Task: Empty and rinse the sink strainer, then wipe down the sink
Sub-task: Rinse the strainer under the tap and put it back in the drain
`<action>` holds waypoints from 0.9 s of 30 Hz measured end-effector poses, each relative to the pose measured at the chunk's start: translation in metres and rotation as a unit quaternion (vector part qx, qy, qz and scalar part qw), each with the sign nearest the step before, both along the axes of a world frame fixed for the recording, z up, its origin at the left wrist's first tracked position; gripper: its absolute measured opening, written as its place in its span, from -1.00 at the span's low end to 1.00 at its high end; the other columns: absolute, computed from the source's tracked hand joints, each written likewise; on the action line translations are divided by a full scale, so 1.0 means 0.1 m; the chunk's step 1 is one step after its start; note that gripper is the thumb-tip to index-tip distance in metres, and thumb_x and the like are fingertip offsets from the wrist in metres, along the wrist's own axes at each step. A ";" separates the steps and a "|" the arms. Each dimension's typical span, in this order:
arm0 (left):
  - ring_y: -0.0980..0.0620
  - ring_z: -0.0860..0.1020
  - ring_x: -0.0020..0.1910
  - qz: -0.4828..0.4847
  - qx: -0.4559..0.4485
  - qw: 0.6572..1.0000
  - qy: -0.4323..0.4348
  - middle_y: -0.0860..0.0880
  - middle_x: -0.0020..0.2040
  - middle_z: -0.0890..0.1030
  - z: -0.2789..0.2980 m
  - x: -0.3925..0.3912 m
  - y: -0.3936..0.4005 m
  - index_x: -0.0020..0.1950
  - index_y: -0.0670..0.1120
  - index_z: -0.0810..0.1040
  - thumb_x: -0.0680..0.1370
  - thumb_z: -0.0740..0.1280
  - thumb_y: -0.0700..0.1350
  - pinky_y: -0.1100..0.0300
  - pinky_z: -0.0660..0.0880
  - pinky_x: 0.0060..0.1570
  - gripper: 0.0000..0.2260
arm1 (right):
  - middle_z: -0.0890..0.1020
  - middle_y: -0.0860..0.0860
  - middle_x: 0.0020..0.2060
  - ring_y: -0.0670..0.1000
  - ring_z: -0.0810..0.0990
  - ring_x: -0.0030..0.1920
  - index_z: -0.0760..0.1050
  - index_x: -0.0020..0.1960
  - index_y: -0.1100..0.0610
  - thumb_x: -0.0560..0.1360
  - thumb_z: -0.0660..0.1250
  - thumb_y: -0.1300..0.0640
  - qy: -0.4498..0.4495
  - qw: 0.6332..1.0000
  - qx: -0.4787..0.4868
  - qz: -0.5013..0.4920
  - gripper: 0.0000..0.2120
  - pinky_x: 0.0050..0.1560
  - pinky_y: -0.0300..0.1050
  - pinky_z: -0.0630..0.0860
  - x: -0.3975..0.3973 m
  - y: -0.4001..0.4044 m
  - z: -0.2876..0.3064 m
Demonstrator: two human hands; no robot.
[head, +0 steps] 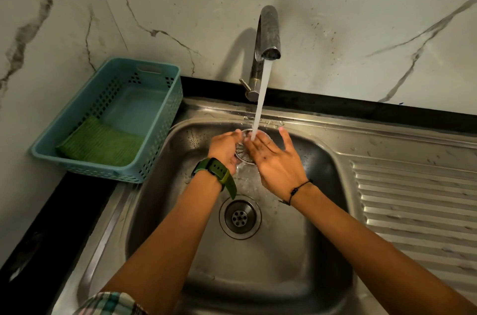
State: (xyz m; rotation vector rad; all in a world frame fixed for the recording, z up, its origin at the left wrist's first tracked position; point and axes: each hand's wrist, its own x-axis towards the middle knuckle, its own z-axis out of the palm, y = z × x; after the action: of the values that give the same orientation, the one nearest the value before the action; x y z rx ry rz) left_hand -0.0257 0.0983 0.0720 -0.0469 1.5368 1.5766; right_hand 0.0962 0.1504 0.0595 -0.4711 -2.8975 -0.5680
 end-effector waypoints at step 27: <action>0.04 0.48 -0.21 -0.005 0.110 0.986 -0.127 -0.12 -0.11 0.56 -0.11 0.08 -0.16 0.14 -0.21 0.49 0.60 0.10 -0.22 0.20 0.45 -0.12 -0.77 | 0.22 0.16 0.47 0.20 0.13 0.48 0.24 0.43 0.01 0.53 0.18 0.33 0.177 0.827 -0.525 -0.093 -0.49 0.49 0.11 0.09 -0.34 -0.14 -0.18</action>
State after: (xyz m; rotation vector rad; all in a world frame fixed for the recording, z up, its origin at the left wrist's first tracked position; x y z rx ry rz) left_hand -0.0176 0.0819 0.0614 -0.1116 1.1589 1.6537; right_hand 0.0626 0.1368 0.0411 -0.8487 -2.5243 1.0769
